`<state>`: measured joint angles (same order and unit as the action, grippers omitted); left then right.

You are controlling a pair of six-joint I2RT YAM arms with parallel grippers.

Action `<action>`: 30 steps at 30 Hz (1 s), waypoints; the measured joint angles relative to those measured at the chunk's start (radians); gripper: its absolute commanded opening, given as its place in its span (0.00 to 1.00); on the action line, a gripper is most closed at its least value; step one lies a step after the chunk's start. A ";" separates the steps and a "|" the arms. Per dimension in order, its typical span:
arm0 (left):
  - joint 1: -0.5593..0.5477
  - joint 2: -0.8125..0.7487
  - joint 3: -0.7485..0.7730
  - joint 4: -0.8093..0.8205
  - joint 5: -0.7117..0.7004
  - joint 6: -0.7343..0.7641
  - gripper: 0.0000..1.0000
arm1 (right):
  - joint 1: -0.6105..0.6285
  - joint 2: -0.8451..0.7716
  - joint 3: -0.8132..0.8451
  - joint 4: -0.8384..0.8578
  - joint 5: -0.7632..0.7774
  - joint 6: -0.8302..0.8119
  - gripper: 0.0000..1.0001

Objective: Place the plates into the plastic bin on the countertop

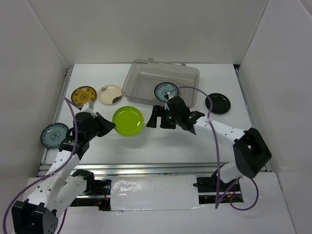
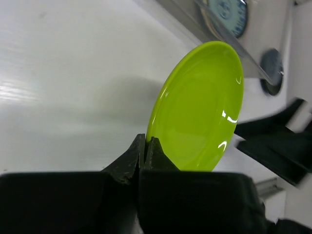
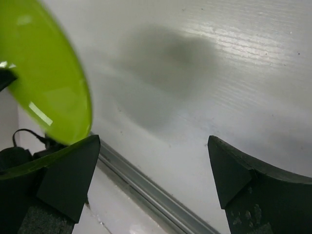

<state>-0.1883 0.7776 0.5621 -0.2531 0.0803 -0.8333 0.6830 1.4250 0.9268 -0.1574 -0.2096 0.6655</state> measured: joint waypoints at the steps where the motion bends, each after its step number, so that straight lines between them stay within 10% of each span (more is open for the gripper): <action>1: -0.005 0.001 0.010 0.005 0.040 0.021 0.00 | 0.000 0.042 0.007 0.011 -0.002 0.001 0.97; 11: -0.021 0.084 0.017 0.045 0.136 0.046 0.00 | -0.014 0.152 0.026 0.075 -0.023 0.025 0.95; 19: -0.034 0.086 0.017 0.025 0.144 0.043 0.00 | -0.016 -0.101 -0.138 0.183 0.149 0.150 0.96; 30: -0.047 0.097 0.043 0.026 0.213 0.035 0.00 | 0.006 -0.039 -0.110 0.285 -0.024 0.114 0.81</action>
<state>-0.2348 0.8749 0.6052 -0.2272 0.2932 -0.7986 0.6888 1.3861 0.8169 0.1276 -0.2333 0.7795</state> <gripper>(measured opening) 0.044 0.870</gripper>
